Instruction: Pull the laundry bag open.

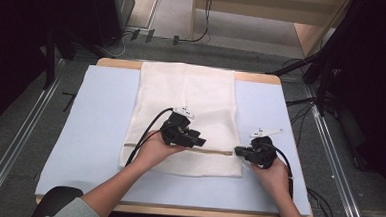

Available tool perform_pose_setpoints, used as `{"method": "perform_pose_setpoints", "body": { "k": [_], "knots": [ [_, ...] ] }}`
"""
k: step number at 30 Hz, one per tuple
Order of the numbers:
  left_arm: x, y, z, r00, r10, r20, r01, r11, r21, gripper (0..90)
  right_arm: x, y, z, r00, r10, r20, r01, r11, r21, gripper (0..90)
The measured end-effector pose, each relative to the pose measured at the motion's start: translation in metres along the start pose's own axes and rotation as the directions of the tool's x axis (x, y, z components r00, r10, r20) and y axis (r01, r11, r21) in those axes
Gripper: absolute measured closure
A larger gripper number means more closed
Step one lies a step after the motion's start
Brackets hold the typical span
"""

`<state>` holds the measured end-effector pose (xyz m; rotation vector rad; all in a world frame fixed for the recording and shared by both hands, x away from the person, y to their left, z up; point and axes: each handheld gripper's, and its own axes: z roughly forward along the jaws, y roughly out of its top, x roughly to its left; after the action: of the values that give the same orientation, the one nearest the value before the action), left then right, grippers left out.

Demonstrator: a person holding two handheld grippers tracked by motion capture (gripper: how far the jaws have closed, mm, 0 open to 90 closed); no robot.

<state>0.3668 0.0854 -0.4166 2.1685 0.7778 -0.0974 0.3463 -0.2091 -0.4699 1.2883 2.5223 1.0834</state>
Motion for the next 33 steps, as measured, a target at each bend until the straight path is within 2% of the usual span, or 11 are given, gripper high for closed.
{"method": "perform_pose_setpoints", "body": {
  "k": [5, 11, 16, 20, 22, 27, 30, 33],
  "knots": [
    [-0.009, 0.004, 0.015, 0.9996, 0.029, -0.001, -0.029, 0.9989, 0.038, 67.7, -0.001, -0.001, 0.001, 1.0000, -0.001, -0.002, 0.001, 1.000, -0.002, 87.8],
    [-0.014, 0.007, 0.028, 0.9992, 0.034, 0.019, -0.035, 0.9981, 0.051, 70.6, 0.005, -0.002, 0.001, 0.9989, -0.029, 0.036, 0.029, 1.000, -0.005, 87.8],
    [-0.021, 0.011, 0.040, 0.9977, 0.061, 0.031, -0.063, 0.9960, 0.064, 72.2, 0.003, -0.002, 0.001, 0.9997, -0.014, 0.020, 0.014, 1.000, -0.008, 87.8],
    [-0.023, 0.011, 0.054, 0.9982, 0.046, 0.040, -0.049, 0.9960, 0.075, 72.2, 0.004, -0.001, 0.000, 0.9996, -0.014, 0.024, 0.014, 1.000, -0.005, 87.8],
    [-0.023, 0.010, 0.061, 0.9982, 0.054, 0.027, -0.056, 0.9940, 0.094, 73.0, 0.003, -0.001, 0.001, 0.9996, -0.014, 0.023, 0.014, 1.000, -0.005, 87.8],
    [-0.018, 0.009, 0.074, 0.9991, -0.002, 0.042, -0.002, 0.9953, 0.097, 77.1, 0.003, -0.001, 0.000, 0.9997, -0.013, 0.020, 0.013, 1.000, -0.006, 87.8],
    [-0.018, 0.008, 0.081, 0.9995, 0.001, 0.032, -0.004, 0.9936, 0.113, 79.4, 0.004, -0.001, 0.000, 0.9997, -0.012, 0.023, 0.012, 1.000, -0.006, 87.8],
    [-0.017, 0.008, 0.086, 0.9993, -0.011, 0.036, 0.007, 0.9942, 0.107, 80.2, 0.004, -0.001, 0.000, 0.9996, -0.015, 0.023, 0.015, 1.000, -0.006, 87.7]
  ]
}}
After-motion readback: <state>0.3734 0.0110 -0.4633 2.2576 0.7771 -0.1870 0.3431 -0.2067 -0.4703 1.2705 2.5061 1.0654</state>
